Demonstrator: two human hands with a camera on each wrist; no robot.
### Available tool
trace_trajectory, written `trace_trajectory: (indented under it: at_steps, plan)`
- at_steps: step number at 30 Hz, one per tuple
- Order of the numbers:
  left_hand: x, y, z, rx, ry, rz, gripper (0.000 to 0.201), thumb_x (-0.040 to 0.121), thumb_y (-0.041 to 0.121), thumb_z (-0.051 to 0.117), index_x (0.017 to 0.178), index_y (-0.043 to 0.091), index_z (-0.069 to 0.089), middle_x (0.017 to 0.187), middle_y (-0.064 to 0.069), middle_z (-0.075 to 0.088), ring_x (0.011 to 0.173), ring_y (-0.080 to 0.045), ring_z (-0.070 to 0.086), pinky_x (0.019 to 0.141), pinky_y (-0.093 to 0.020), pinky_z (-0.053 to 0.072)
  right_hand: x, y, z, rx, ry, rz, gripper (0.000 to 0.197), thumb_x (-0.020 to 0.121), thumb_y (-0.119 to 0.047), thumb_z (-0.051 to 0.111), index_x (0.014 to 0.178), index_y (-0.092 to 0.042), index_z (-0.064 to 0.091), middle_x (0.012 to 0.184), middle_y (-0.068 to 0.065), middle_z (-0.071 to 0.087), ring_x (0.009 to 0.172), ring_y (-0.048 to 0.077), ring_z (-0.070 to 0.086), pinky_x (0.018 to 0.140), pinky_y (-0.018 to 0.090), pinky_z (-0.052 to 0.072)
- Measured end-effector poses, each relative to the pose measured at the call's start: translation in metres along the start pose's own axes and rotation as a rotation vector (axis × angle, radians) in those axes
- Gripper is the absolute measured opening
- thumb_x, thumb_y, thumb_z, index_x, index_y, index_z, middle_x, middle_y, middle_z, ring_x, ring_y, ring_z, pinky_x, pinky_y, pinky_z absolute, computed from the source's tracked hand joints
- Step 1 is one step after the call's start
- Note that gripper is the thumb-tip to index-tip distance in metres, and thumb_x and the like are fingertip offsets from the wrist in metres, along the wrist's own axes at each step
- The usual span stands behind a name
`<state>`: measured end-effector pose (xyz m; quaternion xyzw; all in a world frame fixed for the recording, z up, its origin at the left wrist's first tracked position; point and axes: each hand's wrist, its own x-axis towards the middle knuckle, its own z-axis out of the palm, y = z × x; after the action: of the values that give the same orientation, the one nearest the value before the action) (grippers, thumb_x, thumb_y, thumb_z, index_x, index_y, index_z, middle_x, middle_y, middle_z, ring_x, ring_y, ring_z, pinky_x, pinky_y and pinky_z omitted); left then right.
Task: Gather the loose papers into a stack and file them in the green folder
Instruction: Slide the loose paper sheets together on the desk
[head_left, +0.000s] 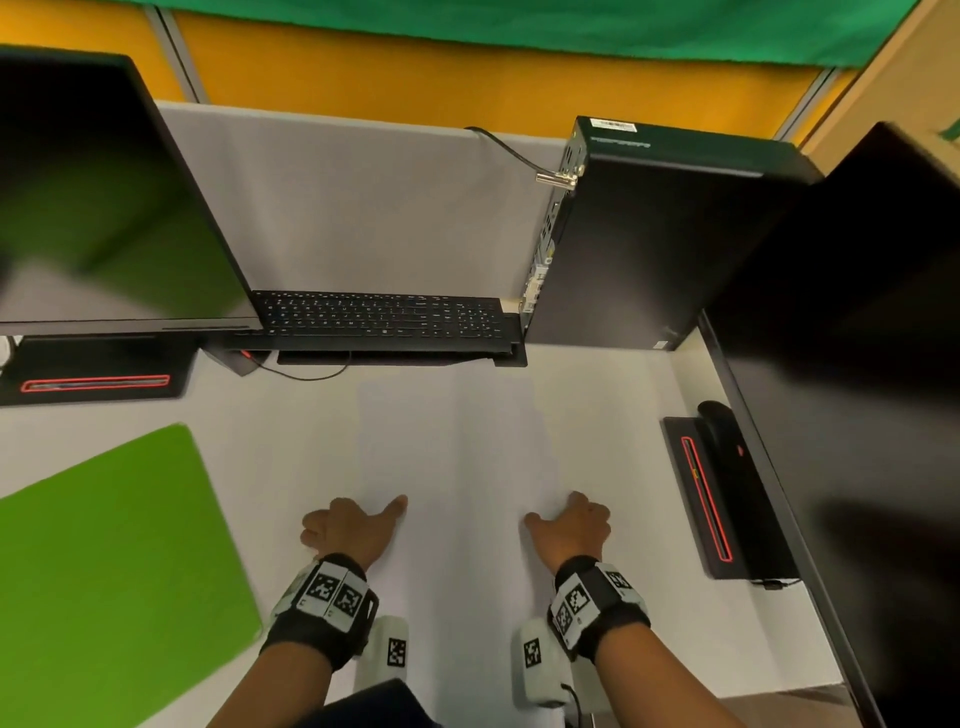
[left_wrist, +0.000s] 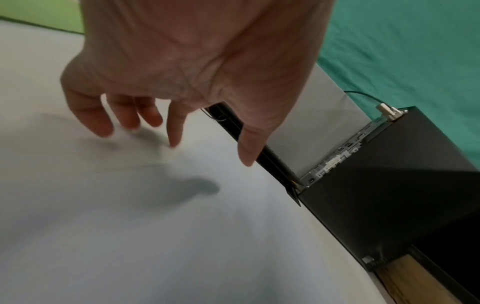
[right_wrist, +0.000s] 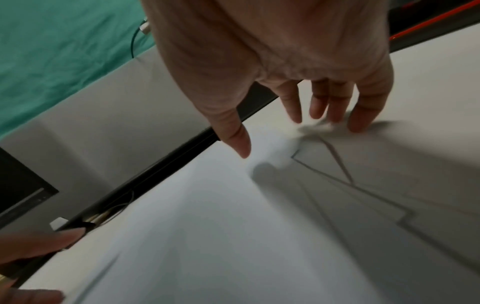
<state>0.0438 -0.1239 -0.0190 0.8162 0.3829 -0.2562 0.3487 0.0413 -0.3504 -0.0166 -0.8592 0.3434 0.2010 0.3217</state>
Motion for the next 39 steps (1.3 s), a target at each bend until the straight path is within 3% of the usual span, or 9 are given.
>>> trace_trajectory:
  at_steps: [5, 12, 18, 23, 26, 29, 33, 36, 39]
  plan:
    - [-0.005, 0.008, 0.012, -0.143, -0.06, -0.004, 0.106, 0.073, 0.049, 0.072, 0.144, -0.006, 0.015, 0.149, -0.026, 0.025, 0.139, -0.037, 0.027, 0.115, -0.043, 0.028, 0.0, -0.009, 0.012, 0.071, -0.091, 0.03, 0.074, 0.082, -0.027, 0.065, 0.141, -0.002, 0.027, 0.144, 0.016, 0.039, 0.13, 0.031, 0.042, 0.107, 0.035, 0.038]
    - [-0.002, 0.006, 0.013, -0.075, -0.061, -0.006, 0.094, 0.075, 0.057, 0.064, 0.143, 0.001, 0.029, 0.147, -0.021, 0.033, 0.137, -0.035, 0.029, 0.115, -0.04, 0.025, 0.003, -0.007, 0.008, 0.141, 0.015, 0.057, 0.079, 0.076, -0.024, 0.072, 0.14, -0.002, 0.03, 0.14, 0.018, 0.032, 0.121, 0.034, 0.048, 0.098, 0.037, 0.045]
    - [0.0, 0.01, 0.016, -0.256, -0.052, 0.043, 0.086, 0.076, 0.033, 0.074, 0.14, 0.0, 0.028, 0.145, -0.018, 0.04, 0.132, -0.035, 0.042, 0.111, -0.039, 0.034, 0.005, -0.008, 0.01, 0.195, -0.086, 0.089, 0.076, 0.08, -0.026, 0.069, 0.142, -0.005, 0.029, 0.146, 0.014, 0.038, 0.132, 0.029, 0.041, 0.108, 0.037, 0.038]
    - [0.014, 0.001, 0.016, -0.21, -0.089, 0.08, 0.1, 0.047, 0.061, 0.071, 0.131, 0.01, 0.05, 0.133, -0.01, 0.059, 0.121, -0.033, 0.055, 0.109, -0.05, 0.036, 0.007, -0.01, 0.008, 0.148, -0.09, 0.096, 0.07, 0.08, -0.03, 0.068, 0.139, -0.009, 0.038, 0.145, 0.014, 0.034, 0.13, 0.028, 0.041, 0.105, 0.034, 0.039]
    - [0.015, -0.001, 0.017, -0.213, -0.114, 0.165, 0.078, 0.065, 0.039, 0.076, 0.132, 0.008, 0.052, 0.134, -0.012, 0.058, 0.121, -0.031, 0.055, 0.106, -0.044, 0.043, 0.009, -0.011, 0.007, 0.247, -0.116, 0.087, 0.07, 0.081, -0.023, 0.068, 0.14, -0.006, 0.034, 0.145, 0.013, 0.037, 0.129, 0.028, 0.044, 0.103, 0.033, 0.04]
    - [0.011, 0.001, 0.008, -0.303, -0.195, 0.22, 0.071, 0.063, 0.024, 0.083, 0.125, 0.005, 0.055, 0.125, -0.013, 0.063, 0.112, -0.032, 0.06, 0.1, -0.043, 0.048, 0.012, -0.007, 0.004, 0.403, -0.11, 0.082, 0.069, 0.083, -0.012, 0.065, 0.142, -0.006, 0.031, 0.145, 0.013, 0.04, 0.128, 0.028, 0.045, 0.102, 0.03, 0.039]
    - [0.019, -0.007, -0.002, -0.369, -0.184, 0.28, 0.074, 0.071, 0.006, 0.079, 0.134, 0.002, 0.04, 0.133, -0.015, 0.054, 0.12, -0.032, 0.054, 0.1, -0.035, 0.043, 0.025, 0.012, 0.007, 0.631, -0.029, 0.121, 0.045, 0.084, 0.003, 0.056, 0.128, -0.005, 0.053, 0.125, 0.016, 0.058, 0.093, 0.024, 0.055, 0.084, 0.03, 0.045]
    - [0.026, -0.017, -0.007, -0.371, -0.242, 0.355, 0.078, 0.078, 0.001, 0.07, 0.143, 0.002, 0.028, 0.137, 0.0, 0.041, 0.133, -0.027, 0.041, 0.109, -0.034, 0.031, 0.031, 0.018, 0.003, 0.639, -0.035, 0.102, 0.03, 0.082, 0.008, 0.054, 0.104, -0.002, 0.07, 0.097, 0.02, 0.07, 0.069, 0.025, 0.059, 0.065, 0.032, 0.052]
    - [0.028, -0.024, -0.016, -0.431, -0.304, 0.388, 0.094, 0.074, 0.015, 0.077, 0.149, 0.01, 0.02, 0.15, 0.001, 0.032, 0.141, -0.022, 0.031, 0.117, -0.036, 0.023, 0.03, 0.004, -0.005, 0.561, -0.025, -0.075, 0.026, 0.082, 0.006, 0.054, 0.088, -0.011, 0.073, 0.088, 0.013, 0.071, 0.074, 0.022, 0.062, 0.068, 0.023, 0.053]
